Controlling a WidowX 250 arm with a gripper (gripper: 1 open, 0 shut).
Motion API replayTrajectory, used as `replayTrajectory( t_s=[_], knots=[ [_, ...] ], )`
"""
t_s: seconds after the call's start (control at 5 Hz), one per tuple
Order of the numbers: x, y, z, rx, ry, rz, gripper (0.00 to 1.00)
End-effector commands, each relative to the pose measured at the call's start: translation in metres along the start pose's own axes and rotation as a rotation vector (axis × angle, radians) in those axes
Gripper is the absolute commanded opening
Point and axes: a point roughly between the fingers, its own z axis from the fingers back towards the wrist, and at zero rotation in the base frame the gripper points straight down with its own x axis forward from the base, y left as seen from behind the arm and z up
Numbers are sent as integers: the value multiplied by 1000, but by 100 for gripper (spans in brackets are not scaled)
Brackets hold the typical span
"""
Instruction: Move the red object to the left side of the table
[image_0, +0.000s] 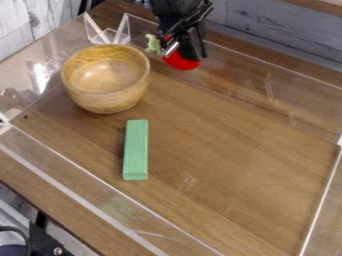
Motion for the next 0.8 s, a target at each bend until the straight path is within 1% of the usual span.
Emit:
replayTrajectory(
  t_s=[0.0,0.2,0.4,0.6],
  knots=[
    [5,-8,30,-80,-22,0,0],
    [20,-8,30,-82,-35,31,0],
    [36,-2,31,-82,-51,71,0],
    [41,-3,25,-75,-55,80,100]
  ],
)
